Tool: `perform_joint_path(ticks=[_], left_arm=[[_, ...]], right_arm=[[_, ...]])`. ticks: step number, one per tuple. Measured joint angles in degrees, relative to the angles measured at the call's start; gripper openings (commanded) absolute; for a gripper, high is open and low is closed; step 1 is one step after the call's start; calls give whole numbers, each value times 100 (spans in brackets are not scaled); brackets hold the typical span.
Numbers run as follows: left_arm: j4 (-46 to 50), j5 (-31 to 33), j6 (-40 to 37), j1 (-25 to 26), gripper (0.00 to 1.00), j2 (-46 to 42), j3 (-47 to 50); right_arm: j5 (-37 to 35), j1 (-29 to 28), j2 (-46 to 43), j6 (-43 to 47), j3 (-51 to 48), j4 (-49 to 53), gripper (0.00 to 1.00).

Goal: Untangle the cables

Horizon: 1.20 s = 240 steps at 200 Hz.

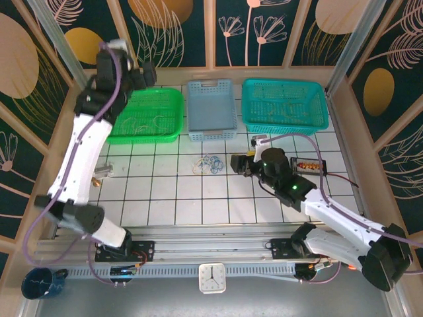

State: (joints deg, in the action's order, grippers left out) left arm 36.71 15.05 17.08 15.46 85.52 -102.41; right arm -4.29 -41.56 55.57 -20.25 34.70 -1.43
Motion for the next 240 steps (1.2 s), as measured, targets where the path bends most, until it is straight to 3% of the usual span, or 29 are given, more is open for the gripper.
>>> perform_joint_path(ticks=[26, 67, 121, 168, 202, 240], left_arm=[[-719, -278, 245, 0, 99, -1102, 2006], [-2024, -758, 750, 0, 99, -2256, 4035], [-3331, -1475, 1482, 0, 99, -2776, 5954], [-3960, -1777, 1976, 133, 99, -2938, 6985], [-4181, -1762, 2135, 476, 99, -2914, 7191], [-4315, -1554, 2249, 514, 99, -2883, 7265]], right_arm=[[151, 0, 376, -66, 0, -94, 66], [463, 0, 1095, -186, -22, -407, 63], [938, 24, 1993, -409, -223, -1062, 53], [1414, -120, 2520, -455, -243, -1541, 49], [1604, -494, 3023, -444, 52, -1611, 49], [1683, -752, 3585, -369, 752, -1567, 47]])
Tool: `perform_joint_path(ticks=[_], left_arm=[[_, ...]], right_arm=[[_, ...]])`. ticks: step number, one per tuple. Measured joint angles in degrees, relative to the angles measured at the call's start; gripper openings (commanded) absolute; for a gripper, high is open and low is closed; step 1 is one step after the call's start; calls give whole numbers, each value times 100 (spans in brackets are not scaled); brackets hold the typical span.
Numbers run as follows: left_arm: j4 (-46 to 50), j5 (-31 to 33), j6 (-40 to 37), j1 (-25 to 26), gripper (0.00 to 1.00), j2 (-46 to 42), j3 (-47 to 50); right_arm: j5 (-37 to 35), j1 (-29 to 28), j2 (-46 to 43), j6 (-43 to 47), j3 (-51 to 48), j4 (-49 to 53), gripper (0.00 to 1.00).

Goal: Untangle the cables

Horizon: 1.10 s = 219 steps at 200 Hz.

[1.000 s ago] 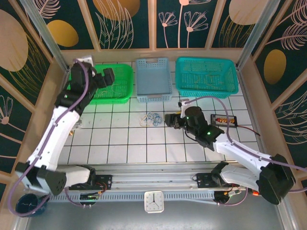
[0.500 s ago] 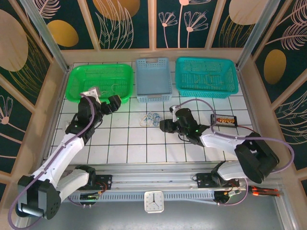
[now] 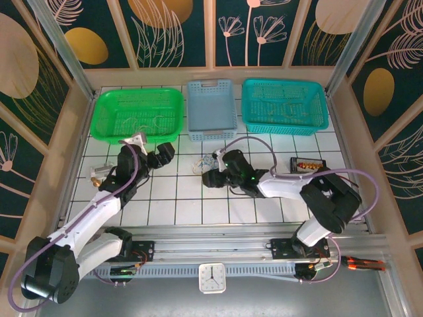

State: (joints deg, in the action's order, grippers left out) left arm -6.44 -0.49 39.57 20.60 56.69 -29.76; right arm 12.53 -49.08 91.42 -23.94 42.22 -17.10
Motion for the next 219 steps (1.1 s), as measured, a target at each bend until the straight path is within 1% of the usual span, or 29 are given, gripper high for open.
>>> perform_joint_path(ticks=[20, 41, 83, 128, 181, 219], left_arm=[[2, 240, 98, 0, 99, -66, 52], [2, 470, 267, 0, 99, -208, 118], [52, 929, 592, 0, 99, -468, 199], [116, 1344, 780, 0, 99, -691, 225], [177, 1423, 918, 0, 99, -645, 225], [177, 1349, 999, 0, 99, -562, 225]], right_arm=[[2, -79, 269, 72, 409, 96, 45], [7, -133, 584, 120, 780, 199, 44], [-15, -212, 1080, 168, 1215, 540, 43], [-269, -317, 1550, 267, 1690, 1056, 42], [-649, -321, 1974, 356, 2109, 1469, 42], [-695, -326, 2046, 479, 2181, 1554, 40]])
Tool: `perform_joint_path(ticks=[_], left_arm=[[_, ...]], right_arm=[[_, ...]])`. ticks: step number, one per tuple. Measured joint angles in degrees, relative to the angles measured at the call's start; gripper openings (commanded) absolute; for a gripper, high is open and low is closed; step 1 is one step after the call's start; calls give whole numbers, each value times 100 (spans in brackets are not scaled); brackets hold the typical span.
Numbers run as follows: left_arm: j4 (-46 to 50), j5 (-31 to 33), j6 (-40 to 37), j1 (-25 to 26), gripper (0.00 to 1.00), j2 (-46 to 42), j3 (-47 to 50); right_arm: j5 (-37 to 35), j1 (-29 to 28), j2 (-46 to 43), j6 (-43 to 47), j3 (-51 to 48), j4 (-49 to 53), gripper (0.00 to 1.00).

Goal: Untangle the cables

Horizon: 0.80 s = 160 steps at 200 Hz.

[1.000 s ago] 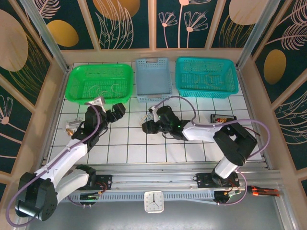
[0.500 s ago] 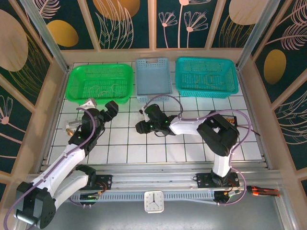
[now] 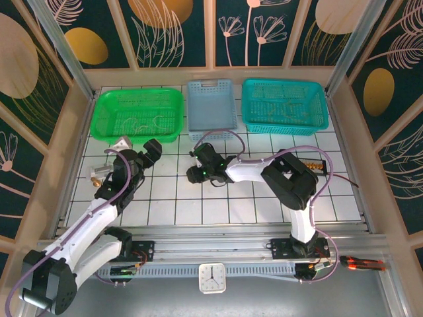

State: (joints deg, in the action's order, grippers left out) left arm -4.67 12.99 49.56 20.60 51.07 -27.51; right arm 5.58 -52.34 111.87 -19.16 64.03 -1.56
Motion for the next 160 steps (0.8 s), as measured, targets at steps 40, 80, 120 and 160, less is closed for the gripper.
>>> perform_joint_path(ticks=[40, 80, 120, 160], left_arm=[[-9, -48, 28, 0, 99, 61, 0], [-31, -52, 28, 0, 99, 133, 0], [-116, -76, 35, 0, 99, 162, 22], [-179, -160, 72, 0, 99, 212, 22]], right_arm=[[-116, -81, 0, 264, 22, 109, 37], [-544, -372, -24, 586, 59, 367, 33], [-1027, -581, -20, 835, 149, 682, 25], [-1340, -697, 107, 957, 380, 938, 12]])
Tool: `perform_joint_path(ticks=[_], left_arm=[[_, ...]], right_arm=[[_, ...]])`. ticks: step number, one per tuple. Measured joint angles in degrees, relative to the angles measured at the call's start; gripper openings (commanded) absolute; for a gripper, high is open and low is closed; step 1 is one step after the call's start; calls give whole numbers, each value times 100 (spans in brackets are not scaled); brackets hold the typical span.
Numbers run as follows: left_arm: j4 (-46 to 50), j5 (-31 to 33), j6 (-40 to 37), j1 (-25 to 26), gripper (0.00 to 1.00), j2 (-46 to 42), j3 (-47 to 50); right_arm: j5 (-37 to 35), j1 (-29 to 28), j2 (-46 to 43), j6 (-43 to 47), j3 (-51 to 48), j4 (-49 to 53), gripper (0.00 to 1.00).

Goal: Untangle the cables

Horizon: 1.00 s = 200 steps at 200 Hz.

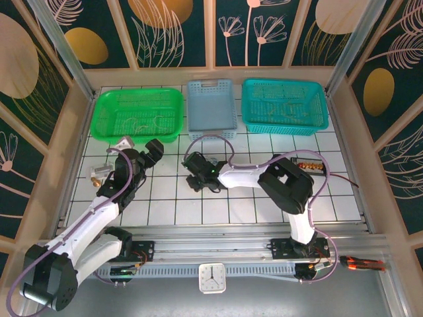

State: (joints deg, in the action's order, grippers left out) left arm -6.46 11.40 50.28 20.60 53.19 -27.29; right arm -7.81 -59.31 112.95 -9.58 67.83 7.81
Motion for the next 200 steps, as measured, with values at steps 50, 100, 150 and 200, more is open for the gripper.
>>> perform_joint_path(ticks=[50, 100, 150, 200], left_arm=[[-31, -66, 0, 0, 99, 20, 0], [-61, -109, -31, 0, 99, 20, 0], [-103, -348, -223, 0, 99, 103, -2], [-378, -857, -463, 0, 99, 315, 0]], right_arm=[[-140, -90, 7, 74, 26, 20, 0], [664, 177, -380, 28, -267, 17, 0], [1952, 850, -1451, -345, -328, -334, 0], [3126, 1624, -2197, -1073, -841, -1217, 0]])
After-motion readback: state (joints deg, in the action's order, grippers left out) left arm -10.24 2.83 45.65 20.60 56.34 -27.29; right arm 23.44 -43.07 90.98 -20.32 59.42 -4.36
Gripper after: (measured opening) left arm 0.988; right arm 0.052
